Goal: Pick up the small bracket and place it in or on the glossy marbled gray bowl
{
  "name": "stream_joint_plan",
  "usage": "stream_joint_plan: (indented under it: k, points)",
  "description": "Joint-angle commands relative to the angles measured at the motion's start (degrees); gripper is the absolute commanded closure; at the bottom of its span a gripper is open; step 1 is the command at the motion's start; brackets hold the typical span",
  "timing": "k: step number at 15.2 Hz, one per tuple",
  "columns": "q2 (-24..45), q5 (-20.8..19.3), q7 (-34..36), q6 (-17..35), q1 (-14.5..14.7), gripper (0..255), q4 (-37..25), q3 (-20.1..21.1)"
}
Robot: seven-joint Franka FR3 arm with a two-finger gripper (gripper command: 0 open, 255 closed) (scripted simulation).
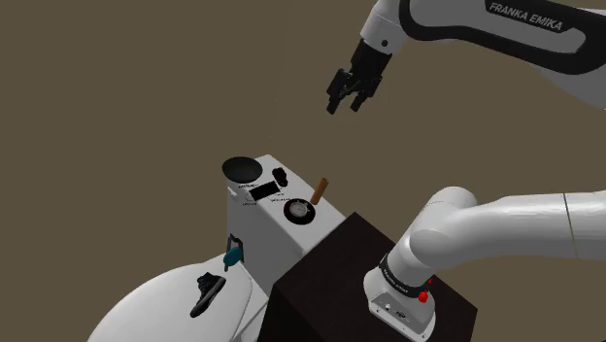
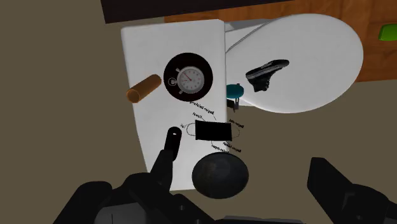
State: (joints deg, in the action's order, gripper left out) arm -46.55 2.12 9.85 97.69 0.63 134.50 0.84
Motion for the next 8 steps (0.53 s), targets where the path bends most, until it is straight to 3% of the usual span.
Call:
stream_joint_plan:
  k: [1,8]
  points:
    - [0.0,0.0,0.0,0.0,0.0,0,0.0,0.0]
    - [7.9,-1.1,-2.3,12.9,-0.9,0,6.0,-1.9]
